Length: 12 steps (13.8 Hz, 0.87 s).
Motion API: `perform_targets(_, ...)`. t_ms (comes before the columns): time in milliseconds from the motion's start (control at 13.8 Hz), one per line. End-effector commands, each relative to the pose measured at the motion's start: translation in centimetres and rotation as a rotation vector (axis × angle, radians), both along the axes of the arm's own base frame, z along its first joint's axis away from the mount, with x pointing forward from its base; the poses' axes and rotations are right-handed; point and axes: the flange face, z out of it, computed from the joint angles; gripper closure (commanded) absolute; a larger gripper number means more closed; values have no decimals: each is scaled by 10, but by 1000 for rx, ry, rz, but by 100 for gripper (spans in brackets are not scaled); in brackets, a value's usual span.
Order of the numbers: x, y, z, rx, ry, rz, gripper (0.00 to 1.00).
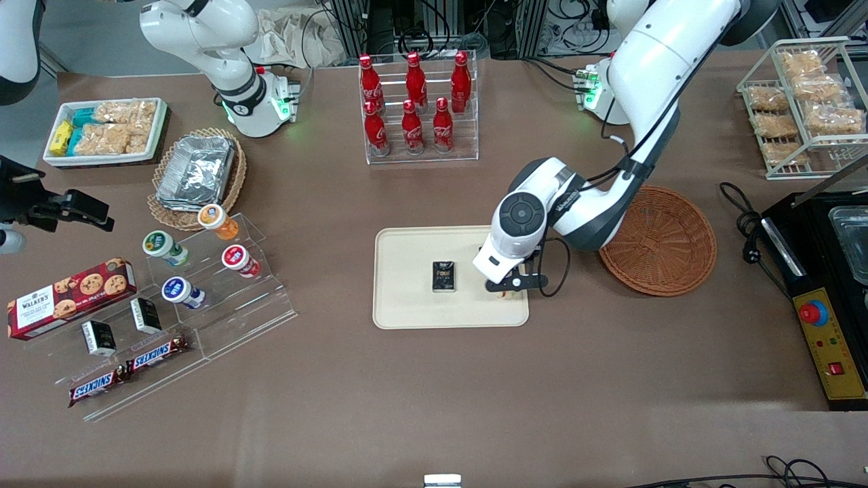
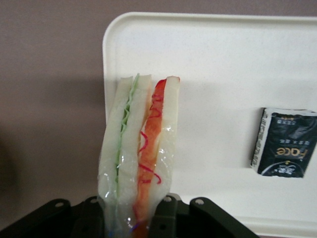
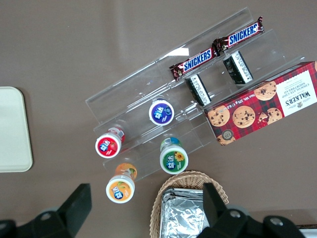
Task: Place sandwich from basket to tray
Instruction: 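Lower the sandwich onto the tray beside the black packet and release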
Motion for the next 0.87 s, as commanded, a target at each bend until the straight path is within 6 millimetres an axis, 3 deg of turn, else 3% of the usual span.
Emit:
perform_targets(0, 1, -11, -19, 12, -25, -20, 100)
perform_targets(580, 13, 2, -38, 26, -40, -13, 98)
perform_targets(725, 13, 3, -40, 27, -37, -7, 40)
perform_targets(797, 13, 3, -39, 27, -39, -4, 0)
